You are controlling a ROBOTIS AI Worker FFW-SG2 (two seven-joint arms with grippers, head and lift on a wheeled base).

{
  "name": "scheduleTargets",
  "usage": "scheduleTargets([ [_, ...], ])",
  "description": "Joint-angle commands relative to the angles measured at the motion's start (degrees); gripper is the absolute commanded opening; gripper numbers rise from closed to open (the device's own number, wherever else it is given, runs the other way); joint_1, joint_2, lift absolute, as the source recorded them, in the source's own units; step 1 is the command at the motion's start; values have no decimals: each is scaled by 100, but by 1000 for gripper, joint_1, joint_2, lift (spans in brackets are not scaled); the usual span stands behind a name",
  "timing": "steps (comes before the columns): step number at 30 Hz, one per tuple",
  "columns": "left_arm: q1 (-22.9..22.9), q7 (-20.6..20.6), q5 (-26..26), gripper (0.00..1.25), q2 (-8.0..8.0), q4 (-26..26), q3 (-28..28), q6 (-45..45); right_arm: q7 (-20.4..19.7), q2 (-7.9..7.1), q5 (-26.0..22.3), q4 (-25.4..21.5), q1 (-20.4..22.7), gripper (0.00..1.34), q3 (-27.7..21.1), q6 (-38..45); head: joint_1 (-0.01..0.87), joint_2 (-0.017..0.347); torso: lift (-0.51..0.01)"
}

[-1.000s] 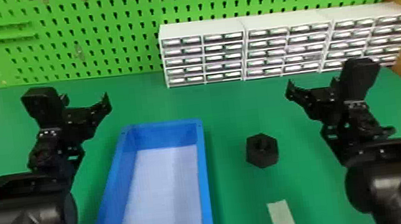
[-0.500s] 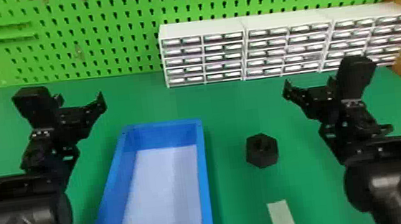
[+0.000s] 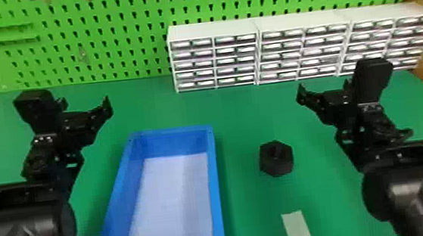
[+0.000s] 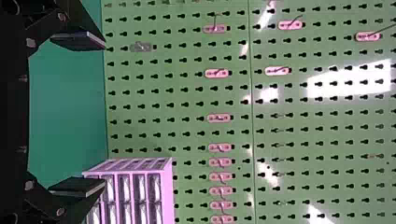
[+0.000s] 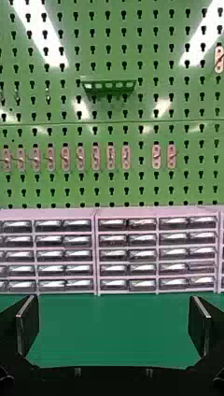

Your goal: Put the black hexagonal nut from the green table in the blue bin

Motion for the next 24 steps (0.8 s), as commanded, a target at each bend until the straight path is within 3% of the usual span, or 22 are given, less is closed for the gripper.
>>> scheduleTargets([
  [1,-2,-5,11,1012,0,0,-3,3,0,-6,-46,0,-8,1239,-10,71,686,52,-97],
  [6,-10,-22,11,1012,0,-17,-3,-6,35,-32,-142,-131,-105,1238,-1,537,686,52,-97],
  [13,-19,-66,-41,1011,0,-17,-12,3,61,-138,-125,-527,-527,1235,51,2137,686,52,-97],
  [24,-28,-75,-165,1009,0,-17,-39,20,185,-217,-459,-553,-1230,1233,130,4606,686,52,-97],
])
